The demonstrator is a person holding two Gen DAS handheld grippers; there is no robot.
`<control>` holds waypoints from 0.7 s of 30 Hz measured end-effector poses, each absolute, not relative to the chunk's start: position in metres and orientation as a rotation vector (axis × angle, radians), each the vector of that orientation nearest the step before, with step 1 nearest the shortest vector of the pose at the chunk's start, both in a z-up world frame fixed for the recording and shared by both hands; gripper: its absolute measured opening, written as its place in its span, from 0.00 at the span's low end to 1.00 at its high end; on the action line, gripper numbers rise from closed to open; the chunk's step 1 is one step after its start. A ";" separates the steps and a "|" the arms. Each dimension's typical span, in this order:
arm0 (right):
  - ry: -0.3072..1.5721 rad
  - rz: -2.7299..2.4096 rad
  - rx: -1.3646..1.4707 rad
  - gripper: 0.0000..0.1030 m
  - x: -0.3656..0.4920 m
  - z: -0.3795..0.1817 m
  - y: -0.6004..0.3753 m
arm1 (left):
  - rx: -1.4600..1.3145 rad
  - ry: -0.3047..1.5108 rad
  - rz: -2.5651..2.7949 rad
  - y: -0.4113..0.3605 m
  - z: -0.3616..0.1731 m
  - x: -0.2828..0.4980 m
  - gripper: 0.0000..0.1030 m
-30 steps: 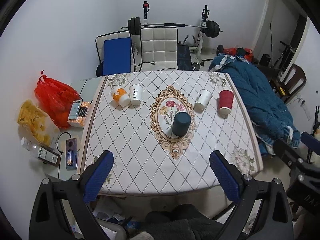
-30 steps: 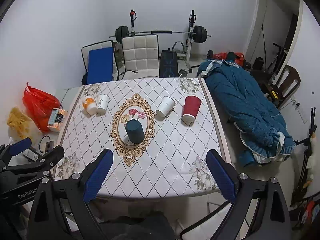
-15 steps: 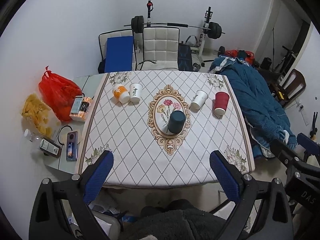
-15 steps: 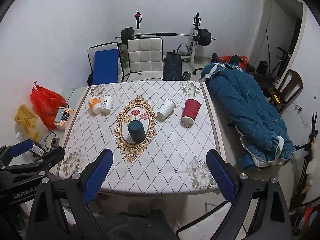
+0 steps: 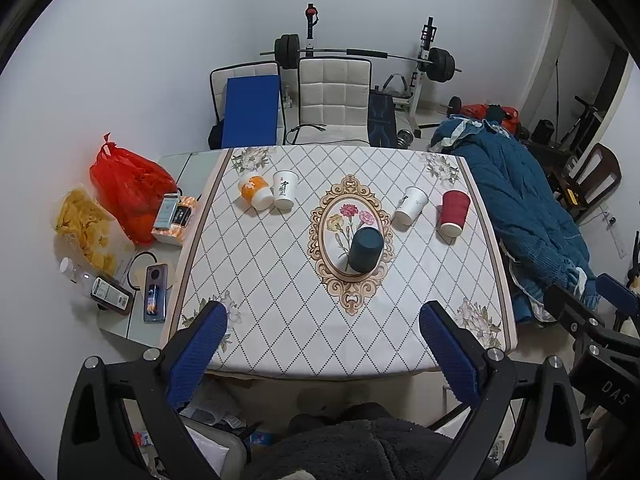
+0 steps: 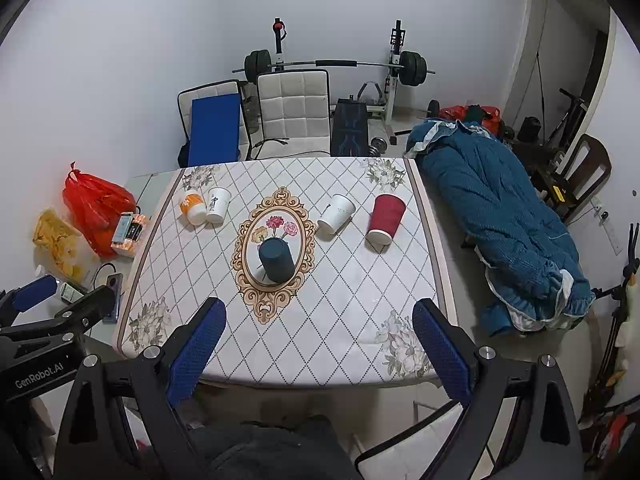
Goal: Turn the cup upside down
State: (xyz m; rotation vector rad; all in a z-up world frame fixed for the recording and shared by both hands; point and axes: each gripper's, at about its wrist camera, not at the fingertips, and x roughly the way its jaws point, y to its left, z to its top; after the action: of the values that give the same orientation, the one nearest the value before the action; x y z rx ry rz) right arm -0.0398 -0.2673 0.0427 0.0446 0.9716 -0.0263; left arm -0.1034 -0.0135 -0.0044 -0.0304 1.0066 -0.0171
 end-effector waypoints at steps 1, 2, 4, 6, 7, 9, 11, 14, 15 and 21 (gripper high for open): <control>0.973 -0.026 0.043 0.94 -0.039 0.043 -0.267 | -0.032 1.006 -0.017 -0.012 -0.004 -0.103 0.96; 0.972 -0.026 0.045 0.94 -0.040 0.042 -0.268 | -0.027 1.008 -0.016 -0.012 -0.004 -0.103 0.96; 0.973 -0.025 0.044 0.94 -0.040 0.042 -0.268 | -0.026 1.012 -0.016 -0.011 -0.005 -0.102 0.96; 0.978 -0.022 0.044 0.94 -0.039 0.041 -0.266 | -0.026 1.016 -0.016 -0.011 -0.005 -0.101 0.96; 0.979 -0.020 0.043 0.94 -0.039 0.040 -0.265 | -0.025 1.017 -0.015 -0.011 -0.006 -0.100 0.96; 0.982 -0.020 0.039 0.94 -0.039 0.038 -0.264 | -0.025 1.018 -0.012 -0.010 -0.006 -0.099 0.96; 0.987 -0.017 0.041 0.94 -0.038 0.036 -0.263 | -0.025 1.019 -0.011 -0.008 -0.006 -0.098 0.96; 0.995 -0.012 0.043 0.94 -0.035 0.033 -0.261 | -0.025 1.020 -0.009 -0.007 -0.006 -0.098 0.96; 0.999 -0.010 0.043 0.94 -0.035 0.032 -0.260 | -0.024 1.021 -0.008 -0.007 -0.007 -0.098 0.96; 1.004 -0.004 0.044 0.94 -0.031 0.030 -0.260 | -0.024 1.026 -0.010 -0.005 -0.008 -0.097 0.96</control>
State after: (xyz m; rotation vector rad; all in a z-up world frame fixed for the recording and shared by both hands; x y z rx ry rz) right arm -0.0311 -0.2598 0.0298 0.0441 1.0041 -0.0041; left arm -0.0967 -0.0054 -0.0076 -0.0237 1.0259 -0.0104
